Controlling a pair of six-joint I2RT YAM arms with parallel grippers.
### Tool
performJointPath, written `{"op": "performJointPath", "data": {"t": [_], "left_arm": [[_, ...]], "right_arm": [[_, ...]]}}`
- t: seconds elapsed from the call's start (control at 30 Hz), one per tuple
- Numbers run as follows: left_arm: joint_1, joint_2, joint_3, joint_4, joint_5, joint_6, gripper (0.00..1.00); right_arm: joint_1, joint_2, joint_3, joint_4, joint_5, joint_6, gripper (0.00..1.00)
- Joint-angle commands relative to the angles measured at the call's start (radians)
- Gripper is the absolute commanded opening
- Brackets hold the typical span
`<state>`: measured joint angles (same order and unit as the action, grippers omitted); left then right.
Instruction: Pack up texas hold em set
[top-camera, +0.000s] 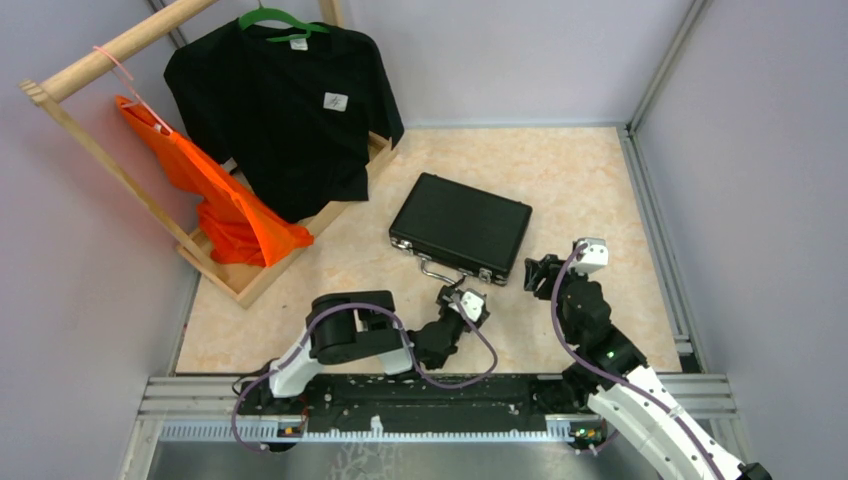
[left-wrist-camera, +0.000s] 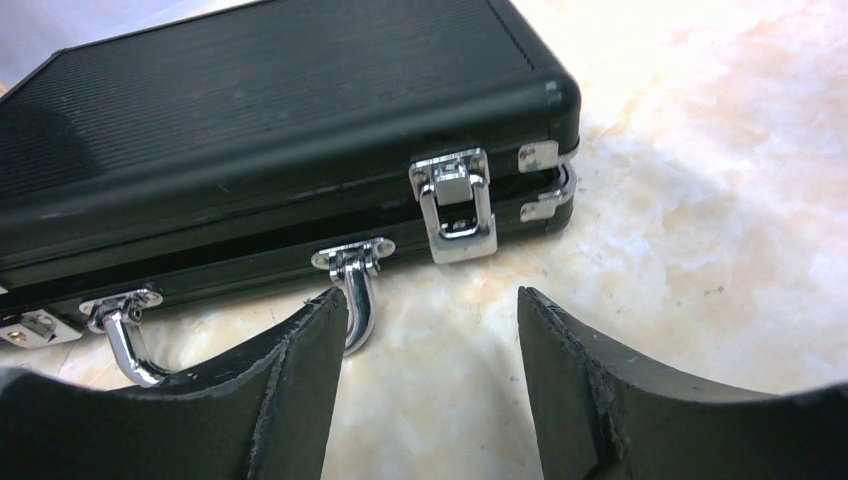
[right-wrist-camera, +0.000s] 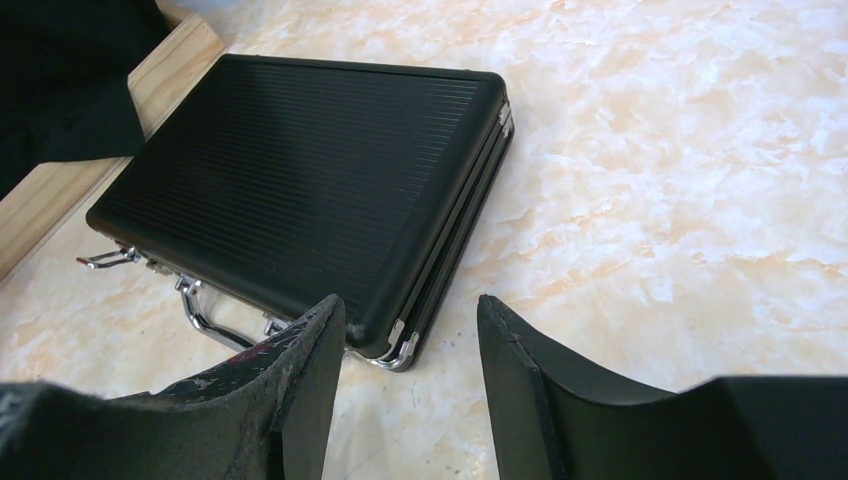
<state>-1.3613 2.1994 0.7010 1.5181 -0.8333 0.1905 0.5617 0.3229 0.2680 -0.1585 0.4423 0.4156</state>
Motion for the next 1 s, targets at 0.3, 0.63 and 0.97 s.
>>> {"op": "performJointPath", "data": {"t": [0.3, 0.63, 0.97], "left_arm": [[0.042, -0.107, -0.008, 0.044, 0.100, -0.141, 0.67], [0.052, -0.087, 0.011, 0.016, 0.130, -0.174, 0.63], [0.085, -0.053, 0.044, -0.032, 0.167, -0.220, 0.64]], "right_arm": [[-0.009, 0.001, -0.005, 0.047, -0.007, 0.002, 0.51], [-0.009, 0.006, -0.009, 0.054, -0.006, 0.003, 0.51], [-0.009, 0.008, -0.013, 0.060, -0.007, 0.001, 0.51]]}}
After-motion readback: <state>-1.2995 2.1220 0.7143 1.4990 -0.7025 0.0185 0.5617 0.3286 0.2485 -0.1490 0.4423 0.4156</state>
